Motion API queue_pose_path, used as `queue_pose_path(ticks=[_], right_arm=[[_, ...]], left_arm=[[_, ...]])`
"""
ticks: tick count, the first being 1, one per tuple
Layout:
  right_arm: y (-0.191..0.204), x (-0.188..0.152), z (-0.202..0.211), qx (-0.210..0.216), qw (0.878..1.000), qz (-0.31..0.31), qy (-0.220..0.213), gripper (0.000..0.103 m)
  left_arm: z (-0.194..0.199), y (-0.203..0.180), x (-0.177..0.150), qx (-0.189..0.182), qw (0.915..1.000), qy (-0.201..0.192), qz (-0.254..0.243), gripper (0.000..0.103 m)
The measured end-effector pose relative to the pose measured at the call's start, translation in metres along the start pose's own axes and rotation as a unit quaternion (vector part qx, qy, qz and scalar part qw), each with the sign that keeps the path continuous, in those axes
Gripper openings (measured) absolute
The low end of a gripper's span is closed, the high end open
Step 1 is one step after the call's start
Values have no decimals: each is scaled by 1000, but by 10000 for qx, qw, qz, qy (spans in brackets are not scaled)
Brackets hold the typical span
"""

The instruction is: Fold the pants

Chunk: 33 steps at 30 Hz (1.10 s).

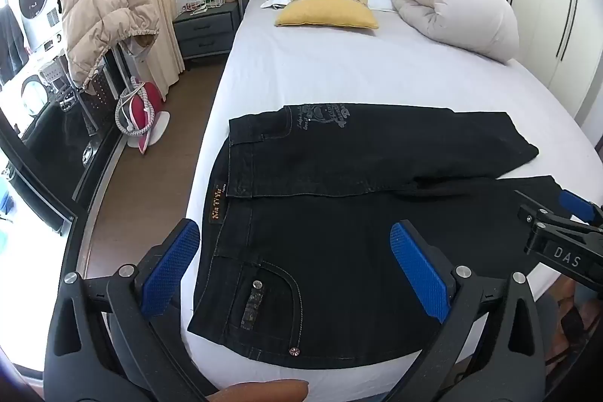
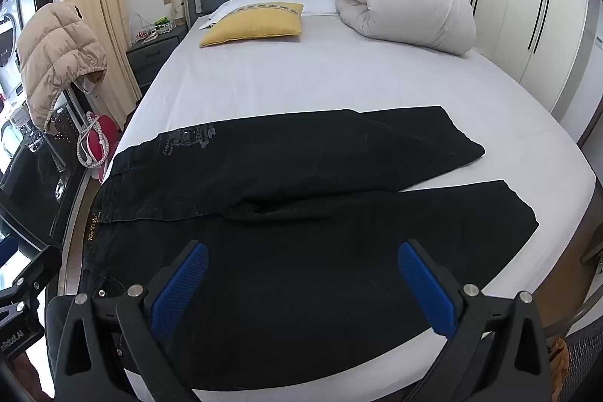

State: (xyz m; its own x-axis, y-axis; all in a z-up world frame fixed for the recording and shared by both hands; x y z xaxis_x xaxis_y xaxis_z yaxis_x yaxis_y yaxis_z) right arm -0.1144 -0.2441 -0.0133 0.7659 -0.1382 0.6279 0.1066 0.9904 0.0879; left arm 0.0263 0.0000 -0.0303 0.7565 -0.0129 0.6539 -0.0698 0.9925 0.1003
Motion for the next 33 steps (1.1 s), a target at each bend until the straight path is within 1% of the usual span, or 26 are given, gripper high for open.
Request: queue_pose_path(ticks=[21,33], right_arm=[[-1,0,1,18,10000,34,-40,103],[8,-1,0,4,9999,138,-41,103]], left_arm=[[1,-2,-1,13,10000,2,-20,103],[-4,-2,-2,0,10000,8,-13,103]])
Point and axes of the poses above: each gripper's, at about its wrist camera, not at the fingertips, and z roughly against the way its jaws point, y to its left, x to its top, the point moved 4 cm from there along -z, roughly the way its jaws point, and after that the axes turned 7 degrees about x, right-handed, at the moved point
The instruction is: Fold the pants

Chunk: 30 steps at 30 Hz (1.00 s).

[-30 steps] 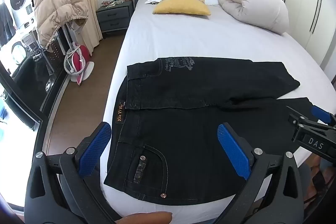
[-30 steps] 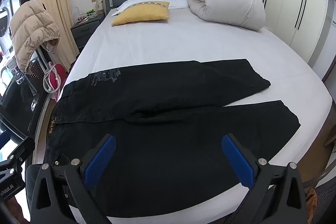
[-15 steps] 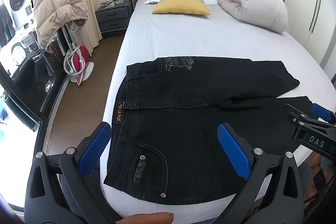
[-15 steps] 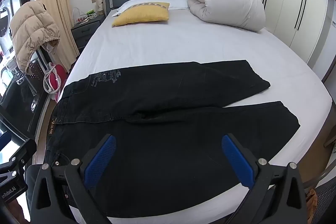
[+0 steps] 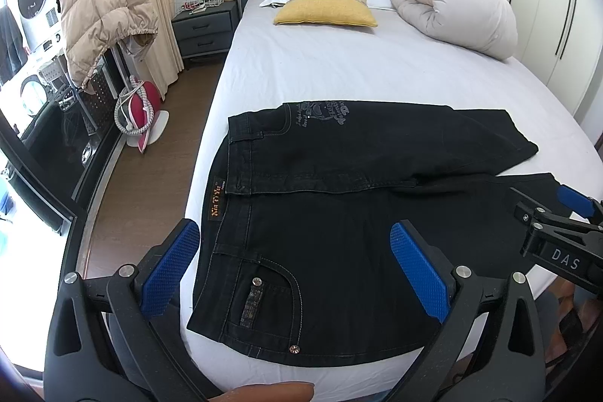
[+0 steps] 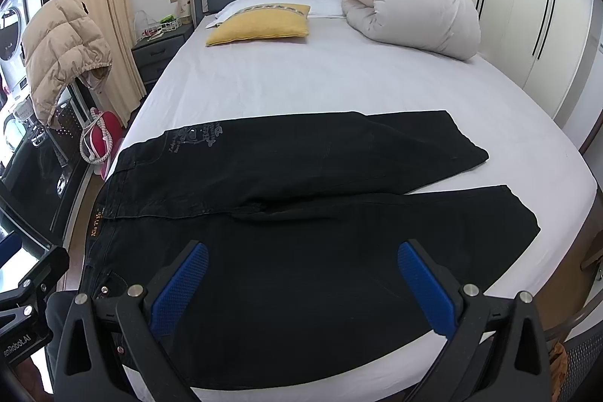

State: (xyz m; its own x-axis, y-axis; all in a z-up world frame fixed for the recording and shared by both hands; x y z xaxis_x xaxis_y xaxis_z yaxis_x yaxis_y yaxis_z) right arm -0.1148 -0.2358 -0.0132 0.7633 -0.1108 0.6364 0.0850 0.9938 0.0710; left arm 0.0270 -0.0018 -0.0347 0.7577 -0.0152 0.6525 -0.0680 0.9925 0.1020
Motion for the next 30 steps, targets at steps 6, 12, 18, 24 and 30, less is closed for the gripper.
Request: queue_pose_path(ticks=[6,12,18,24,30], right_arm=[[1,-1,-1,8,10000,21,11,103],[3,-2,-1,15,10000,24,14,103],[5,-2,-2,20,10000,43,32,103],[6,-3,-3,23,10000,56,37,103],[5,-3,-3,21,10000,48,34,103]], left_arm=[[0,4,-2,-7,10000,15,6,103],[0,4,-2,-11,10000,22,4,103],[-2,5,-3,-12,10000,32,3,103],[-2,5,-4,-14,10000,31,7,103],[-2,5,-3,-18,10000,38,4,103]])
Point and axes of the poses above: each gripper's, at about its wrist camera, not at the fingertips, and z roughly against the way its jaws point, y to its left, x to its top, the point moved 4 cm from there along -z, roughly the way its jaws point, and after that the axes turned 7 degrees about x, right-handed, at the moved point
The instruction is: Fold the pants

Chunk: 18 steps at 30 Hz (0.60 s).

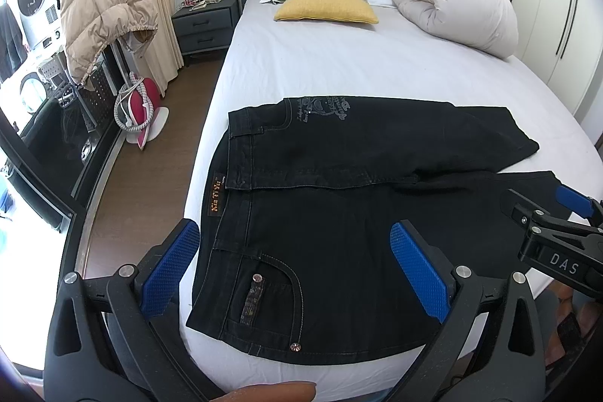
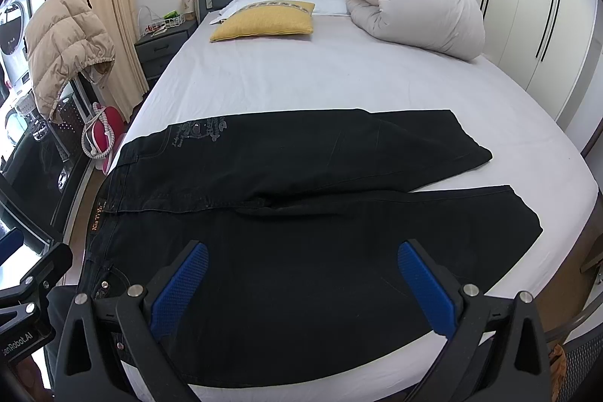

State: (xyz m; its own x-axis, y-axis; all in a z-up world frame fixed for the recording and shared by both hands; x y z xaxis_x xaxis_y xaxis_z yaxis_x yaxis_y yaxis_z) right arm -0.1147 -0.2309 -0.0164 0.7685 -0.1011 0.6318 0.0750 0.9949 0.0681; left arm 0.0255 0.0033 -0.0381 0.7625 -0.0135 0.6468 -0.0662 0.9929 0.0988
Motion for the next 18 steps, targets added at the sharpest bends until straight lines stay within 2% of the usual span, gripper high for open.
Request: queue_pose_path(ticks=[18], right_arm=[[0,-1,0,-5,10000,5,3,103]], left_arm=[[0,0,0,6,10000,4,-3,103]])
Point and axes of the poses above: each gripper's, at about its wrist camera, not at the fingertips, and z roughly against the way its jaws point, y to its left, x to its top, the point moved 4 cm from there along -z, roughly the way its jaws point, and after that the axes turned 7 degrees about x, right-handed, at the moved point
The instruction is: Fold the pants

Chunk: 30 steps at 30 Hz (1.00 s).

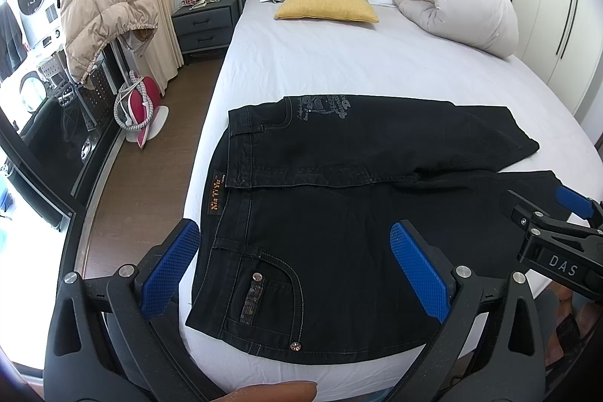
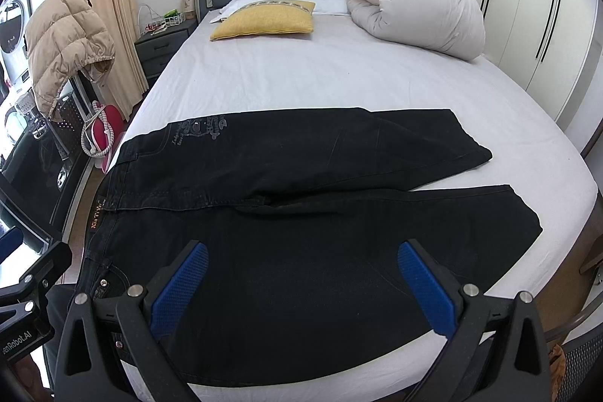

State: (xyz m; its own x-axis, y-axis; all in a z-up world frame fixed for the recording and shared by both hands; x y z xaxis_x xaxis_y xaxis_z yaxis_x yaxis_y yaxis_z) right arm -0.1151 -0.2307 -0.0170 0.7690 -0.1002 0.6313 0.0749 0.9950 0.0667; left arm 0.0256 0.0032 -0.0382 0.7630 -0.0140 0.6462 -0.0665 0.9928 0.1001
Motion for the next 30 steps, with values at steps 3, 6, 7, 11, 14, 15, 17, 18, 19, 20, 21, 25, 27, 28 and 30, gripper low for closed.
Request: queue_pose_path(ticks=[3,6,7,11,14,15,17,18,19,20,21,25,27,28,30], right_arm=[[0,0,0,4,10000,0,7,103],[0,0,-1,5,10000,3,8,103],[0,0,-1,6,10000,0,10,103],[1,0,-1,6,10000,-1,11,103],[2,-1,-1,9,10000,1,16,103],[1,0,-1,7,10000,2,14,103],[2,-2,-3,17,10000,10,28,103],[3,-3,-4,22,10000,14,36,103],[3,-4,-5,27,10000,17,45,103],[3,-5,-7,34,10000,17,55,103],[3,-5,-8,39,10000,14,65,103],[0,-4,-18,91,9999,-12,103,103],[-4,1,-22,127,9998,-33,119,103],[-6,3,-26,159,9998,-49,119,103],[-9,7,-32,200,9997,-70,102,103]], left_arm=[[0,0,0,-3,10000,1,3,103],[-1,0,-1,-2,10000,2,3,103],[-1,0,-1,-2,10000,-1,4,103],[-3,0,-3,33,10000,-26,-33,103],[-3,-1,-7,255,9993,-227,-162,103],[-2,-3,-8,334,9984,-372,-246,103],[1,-7,-9,417,9959,-669,-450,103],[2,-10,-8,453,9943,-789,-561,103],[2,-12,-8,497,9924,-896,-683,103],[4,-14,-7,597,9895,-1011,-846,103],[4,-17,-6,789,9842,-1160,-1082,103],[0,-28,3,1129,9635,-1641,-1789,103],[-4,-26,14,1108,9608,-1746,-1845,103],[-8,-25,20,1284,9564,-1808,-1902,103],[-20,-21,34,1559,9493,-1856,-2004,103]])
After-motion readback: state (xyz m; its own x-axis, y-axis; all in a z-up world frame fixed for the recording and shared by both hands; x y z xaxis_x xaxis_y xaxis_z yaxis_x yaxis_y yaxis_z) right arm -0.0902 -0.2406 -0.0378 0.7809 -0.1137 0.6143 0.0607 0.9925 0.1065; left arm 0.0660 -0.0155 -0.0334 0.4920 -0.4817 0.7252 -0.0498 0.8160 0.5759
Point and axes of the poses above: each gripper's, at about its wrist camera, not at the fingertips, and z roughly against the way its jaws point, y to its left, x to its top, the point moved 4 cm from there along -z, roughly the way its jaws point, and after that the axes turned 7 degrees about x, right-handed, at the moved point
